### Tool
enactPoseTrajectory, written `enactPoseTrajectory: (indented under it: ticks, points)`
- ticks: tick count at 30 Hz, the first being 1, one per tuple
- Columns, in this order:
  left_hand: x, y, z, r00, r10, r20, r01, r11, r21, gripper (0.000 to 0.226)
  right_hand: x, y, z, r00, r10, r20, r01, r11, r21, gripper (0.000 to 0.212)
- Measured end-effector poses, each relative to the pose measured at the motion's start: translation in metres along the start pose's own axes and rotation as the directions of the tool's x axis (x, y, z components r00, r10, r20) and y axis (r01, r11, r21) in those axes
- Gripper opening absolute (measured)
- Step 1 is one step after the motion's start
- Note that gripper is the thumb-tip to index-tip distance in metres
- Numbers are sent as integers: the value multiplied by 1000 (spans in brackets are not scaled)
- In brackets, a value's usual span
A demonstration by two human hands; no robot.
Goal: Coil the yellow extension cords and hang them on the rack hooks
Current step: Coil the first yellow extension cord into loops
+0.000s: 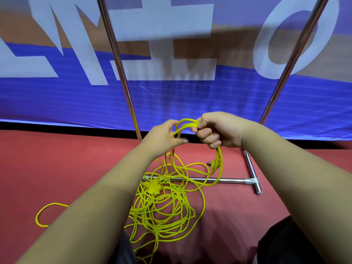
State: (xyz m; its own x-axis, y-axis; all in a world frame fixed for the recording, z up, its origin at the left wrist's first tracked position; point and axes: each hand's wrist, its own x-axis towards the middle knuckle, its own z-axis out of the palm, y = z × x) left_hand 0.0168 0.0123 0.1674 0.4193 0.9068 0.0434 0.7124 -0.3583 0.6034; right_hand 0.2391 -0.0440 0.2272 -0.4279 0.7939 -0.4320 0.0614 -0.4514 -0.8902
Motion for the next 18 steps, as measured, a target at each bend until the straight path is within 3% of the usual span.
enactPoseTrajectory:
  ticks: [7, 13, 18]
  points:
    - [8, -5, 16, 995, -72, -68, 81, 988, 134, 10, 1, 4, 2, 997, 23, -78, -29, 997, -68, 22]
    - [6, -7, 7, 1000, 2, -3, -1, 929, 370, 26, -3, 7, -3, 980, 89, -179, -125, 971, -202, 23]
    - [8, -10, 2, 990, 81, -116, -17, 881, 472, 15, -3, 6, -2, 973, 135, -185, -174, 961, -214, 24]
